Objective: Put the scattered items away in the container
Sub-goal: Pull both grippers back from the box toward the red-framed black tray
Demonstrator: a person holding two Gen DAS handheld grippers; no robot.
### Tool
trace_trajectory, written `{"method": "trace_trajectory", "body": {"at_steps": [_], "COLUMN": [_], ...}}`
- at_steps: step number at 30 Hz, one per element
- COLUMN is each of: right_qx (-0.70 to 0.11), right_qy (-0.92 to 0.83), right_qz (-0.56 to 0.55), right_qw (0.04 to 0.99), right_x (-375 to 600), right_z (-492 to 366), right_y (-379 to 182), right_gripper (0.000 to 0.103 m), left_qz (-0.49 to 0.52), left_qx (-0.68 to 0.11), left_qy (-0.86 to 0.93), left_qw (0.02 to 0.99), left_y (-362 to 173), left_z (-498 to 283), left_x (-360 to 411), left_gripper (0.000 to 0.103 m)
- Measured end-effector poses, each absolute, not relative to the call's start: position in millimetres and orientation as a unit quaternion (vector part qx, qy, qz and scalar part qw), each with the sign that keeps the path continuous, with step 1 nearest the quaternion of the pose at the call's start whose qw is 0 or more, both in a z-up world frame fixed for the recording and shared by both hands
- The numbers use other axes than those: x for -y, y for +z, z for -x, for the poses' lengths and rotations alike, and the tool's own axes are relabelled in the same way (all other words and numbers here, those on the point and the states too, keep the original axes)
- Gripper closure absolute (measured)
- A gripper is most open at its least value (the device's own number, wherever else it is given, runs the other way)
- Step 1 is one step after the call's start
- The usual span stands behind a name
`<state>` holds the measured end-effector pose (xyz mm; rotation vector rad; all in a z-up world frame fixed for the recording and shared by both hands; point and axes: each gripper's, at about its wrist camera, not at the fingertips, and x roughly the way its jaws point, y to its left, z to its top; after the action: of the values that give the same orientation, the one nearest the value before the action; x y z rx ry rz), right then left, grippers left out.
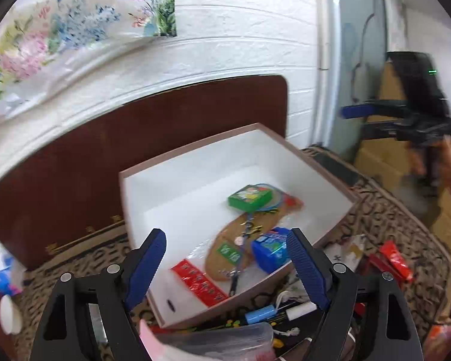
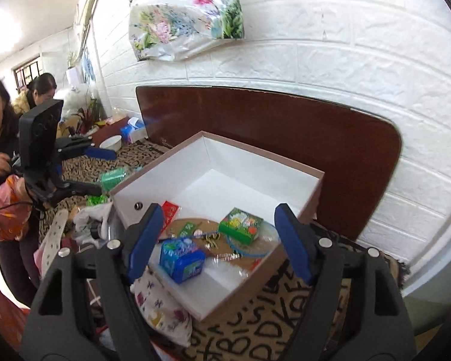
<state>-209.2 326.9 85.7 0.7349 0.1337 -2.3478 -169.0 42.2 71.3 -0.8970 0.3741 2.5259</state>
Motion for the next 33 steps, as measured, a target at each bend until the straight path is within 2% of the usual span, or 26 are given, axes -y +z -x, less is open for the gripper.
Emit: {"method": "trace_trajectory", "body": {"at_steps": [3, 7, 10, 17, 23, 29, 33], "right_qx": [-0.093, -0.132, -0.154, -0.168, -0.200, -0.188, -0.173], "right_qy": [-0.909, -0.912, -0.913, -0.898, -0.879, -0.873, -0.864], "right_qz": [-0.278, -0.291, -0.298, -0.329, -0.358, -0.380, -0.400], "right_qw": [0.296, 0.259, 0.234, 0.238, 0.245, 0.241, 0.251], "right_x": [-322.6, -314.1, -306.0, -293.8, -291.1, -304.7, -313.2], "right_z": [174.6, 132.2, 104.9, 51.4, 22.5, 17.9, 23.1], "right_y": [86.3, 73.9, 63.0, 38.9, 10.5, -8.7, -21.0], "right_gripper": [0.019, 0.019, 0.019, 0.019, 0.019, 0.019, 0.019], "left_qz": [0.316, 0.307, 0.308, 0.332, 0.351, 0.363, 0.383], "left_qx": [-0.180, -0.228, -0.233, -0.214, -0.231, -0.250, -0.231], "left_qy": [0.920, 0.922, 0.921, 0.917, 0.905, 0.894, 0.882], "left_qw": [0.146, 0.063, 0.049, 0.060, 0.070, 0.083, 0.149], "left_y": [68.5, 61.7, 58.7, 48.4, 30.4, 20.1, 14.0], "left_z": [148.9, 123.3, 108.1, 77.3, 63.1, 59.6, 62.2], "left_x": [-64.1, -89.1, -99.6, -117.1, -135.1, -146.8, -148.1], "left_gripper": [0.019, 0.019, 0.019, 0.019, 0.019, 0.019, 0.019]}}
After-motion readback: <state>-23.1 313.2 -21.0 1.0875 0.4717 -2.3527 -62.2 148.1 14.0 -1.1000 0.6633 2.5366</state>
